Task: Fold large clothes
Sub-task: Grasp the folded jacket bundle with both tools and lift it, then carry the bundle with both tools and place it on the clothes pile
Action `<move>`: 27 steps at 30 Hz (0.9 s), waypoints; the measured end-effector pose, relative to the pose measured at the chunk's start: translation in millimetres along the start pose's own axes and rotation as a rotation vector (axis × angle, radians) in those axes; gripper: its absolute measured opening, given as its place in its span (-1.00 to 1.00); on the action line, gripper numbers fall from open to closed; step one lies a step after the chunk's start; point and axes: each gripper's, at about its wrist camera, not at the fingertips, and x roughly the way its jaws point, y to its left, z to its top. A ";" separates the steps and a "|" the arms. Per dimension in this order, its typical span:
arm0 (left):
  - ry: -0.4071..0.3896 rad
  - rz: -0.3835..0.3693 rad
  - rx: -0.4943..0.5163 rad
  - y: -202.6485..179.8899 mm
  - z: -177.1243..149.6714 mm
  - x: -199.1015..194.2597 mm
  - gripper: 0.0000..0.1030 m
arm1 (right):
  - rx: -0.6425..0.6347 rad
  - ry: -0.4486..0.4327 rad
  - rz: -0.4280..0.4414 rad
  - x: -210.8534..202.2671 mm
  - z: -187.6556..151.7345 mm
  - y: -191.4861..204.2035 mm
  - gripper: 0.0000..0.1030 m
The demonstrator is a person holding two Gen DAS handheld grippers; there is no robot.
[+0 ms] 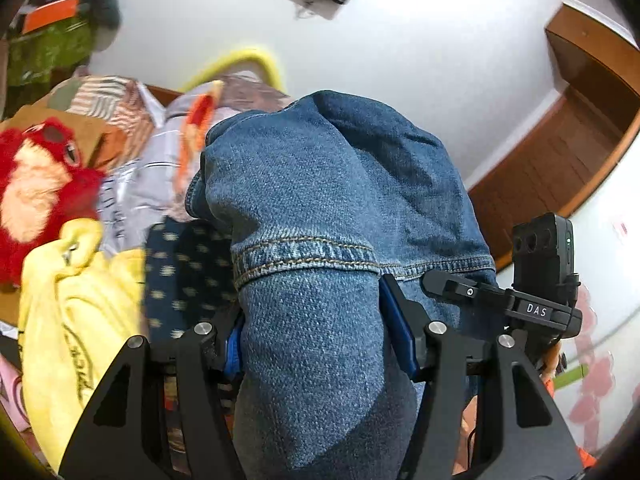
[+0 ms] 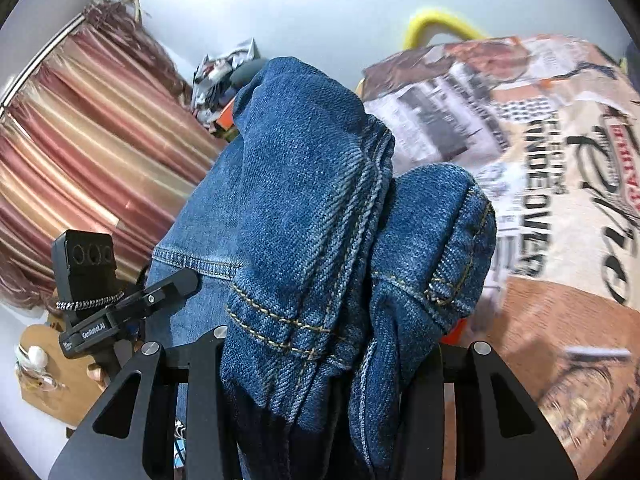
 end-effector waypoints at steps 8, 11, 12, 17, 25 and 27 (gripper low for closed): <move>0.071 0.098 -0.108 87.4 -1.1 58.9 0.14 | 0.027 0.084 -0.056 81.2 0.5 -20.6 -0.26; 0.110 0.139 -0.129 108.3 -11.3 83.5 0.21 | 0.067 0.131 -0.104 106.3 -7.6 -40.5 -0.22; 0.116 0.144 -0.136 113.9 -13.3 89.6 0.27 | 0.073 0.136 -0.110 110.5 -8.5 -42.9 -0.20; 0.138 0.103 -0.190 128.0 -21.0 92.9 0.44 | 0.074 0.151 -0.144 105.9 -18.6 -46.3 -0.08; 0.095 0.281 -0.009 82.6 -43.9 50.4 0.64 | -0.054 0.094 -0.346 63.6 -34.4 -18.9 0.23; 0.092 0.295 0.016 76.8 -54.7 41.2 0.66 | -0.073 0.099 -0.421 56.5 -41.3 -23.0 0.31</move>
